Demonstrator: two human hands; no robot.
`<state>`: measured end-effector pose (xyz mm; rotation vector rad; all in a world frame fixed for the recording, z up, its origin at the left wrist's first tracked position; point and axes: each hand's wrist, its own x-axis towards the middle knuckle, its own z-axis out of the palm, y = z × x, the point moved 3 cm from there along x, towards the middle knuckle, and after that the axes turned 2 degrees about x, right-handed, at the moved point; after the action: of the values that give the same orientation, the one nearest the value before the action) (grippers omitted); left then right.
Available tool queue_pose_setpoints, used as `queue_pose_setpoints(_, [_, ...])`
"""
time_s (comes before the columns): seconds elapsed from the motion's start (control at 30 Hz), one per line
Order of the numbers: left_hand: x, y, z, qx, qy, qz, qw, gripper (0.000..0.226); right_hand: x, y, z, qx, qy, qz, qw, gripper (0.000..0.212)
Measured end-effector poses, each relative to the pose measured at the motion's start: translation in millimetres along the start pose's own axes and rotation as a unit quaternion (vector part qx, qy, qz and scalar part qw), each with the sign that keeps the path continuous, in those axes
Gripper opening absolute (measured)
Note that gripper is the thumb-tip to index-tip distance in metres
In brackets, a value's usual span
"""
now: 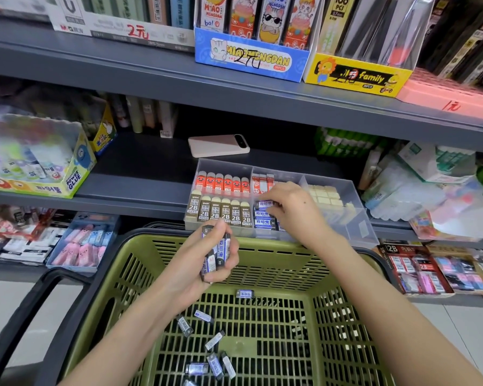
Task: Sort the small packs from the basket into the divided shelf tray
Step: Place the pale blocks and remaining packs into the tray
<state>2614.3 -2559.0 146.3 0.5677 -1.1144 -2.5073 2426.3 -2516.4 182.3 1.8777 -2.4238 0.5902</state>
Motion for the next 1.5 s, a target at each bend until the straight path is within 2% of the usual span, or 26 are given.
queue_pose_setpoints(0.1, [0, 0, 0, 0.001, 0.002, -0.002, 1.0, 0.027, -4, 2, -4, 0.017, 0.058, 0.016, 0.998, 0.017])
queue_pose_setpoints(0.27, [0, -1, 1, 0.004, 0.003, -0.004, 1.0, 0.028, -3, -1, 0, 0.039, 0.037, -0.001, 0.999, 0.019])
queue_pose_setpoints(0.37, [0, -1, 1, 0.003, 0.01, -0.002, 1.0, 0.029, -5, 7, -3, 0.056, 0.044, 0.017, 0.997, 0.014])
queue_pose_setpoints(0.5, [1, -1, 1, 0.006, 0.013, -0.002, 1.0, 0.029, -13, 11, -3, -0.012, 0.096, 0.019, 0.995, 0.009])
queue_pose_setpoints(0.63, [2, -3, 1, 0.007, 0.009, -0.004, 1.0, 0.028, -12, 14, 7, -0.066, 0.012, 0.055, 0.996, 0.019])
queue_pose_setpoints(0.73, [4, -5, 0, -0.019, 0.008, -0.007, 1.0, 0.034, -13, 10, -1, -0.061, 0.008, 0.066, 0.996, 0.022])
queue_pose_setpoints(0.77, [4, -6, 0, -0.031, 0.006, -0.01, 0.999, 0.038, -16, 6, -6, -0.039, 0.028, 0.066, 0.997, 0.021])
queue_pose_setpoints(0.83, [5, -7, 0, -0.052, 0.002, -0.018, 0.998, 0.047, -24, -9, -14, 0.071, 0.064, 0.063, 0.993, 0.019])
queue_pose_setpoints(0.9, [6, -8, 0, -0.061, -0.003, -0.027, 0.998, 0.054, -35, -32, -20, 0.19, 0.031, 0.042, 0.98, 0.022])
queue_pose_setpoints(1.0, [5, -11, 2, -0.047, 0.0, -0.034, 0.998, 0.058, -48, -59, -14, 0.185, -0.061, -0.004, 0.981, 0.034])
queue_pose_setpoints(1.1, [3, -13, 3, -0.009, 0.016, -0.032, 0.999, 0.055, -51, -65, -8, 0.179, -0.099, 0.001, 0.979, 0.033])
queue_pose_setpoints(1.23, [1, -17, 6, 0.032, 0.005, -0.044, 0.999, 0.055, -57, -58, -7, 0.272, -0.111, 0.045, 0.955, 0.013])
queue_pose_setpoints(1.33, [0, -17, 8, 0.079, 0.003, -0.04, 0.996, 0.051, -71, -53, -8, 0.341, -0.102, 0.07, 0.932, 0.019])
queue_pose_setpoints(1.4, [0, -16, 8, 0.066, 0.002, -0.031, 0.997, 0.048, -77, -49, -16, 0.458, -0.083, 0.091, 0.88, 0.017])
queue_pose_setpoints(1.47, [2, -17, 7, 0.041, -0.001, -0.025, 0.999, 0.045, -74, -31, -31, 0.552, -0.021, 0.135, 0.822, 0.018])
queue_pose_setpoints(1.5, [2, -18, 6, 0.038, -0.002, -0.025, 0.999, 0.043, -69, -18, -39, 0.553, 0.016, 0.159, 0.817, 0.022])
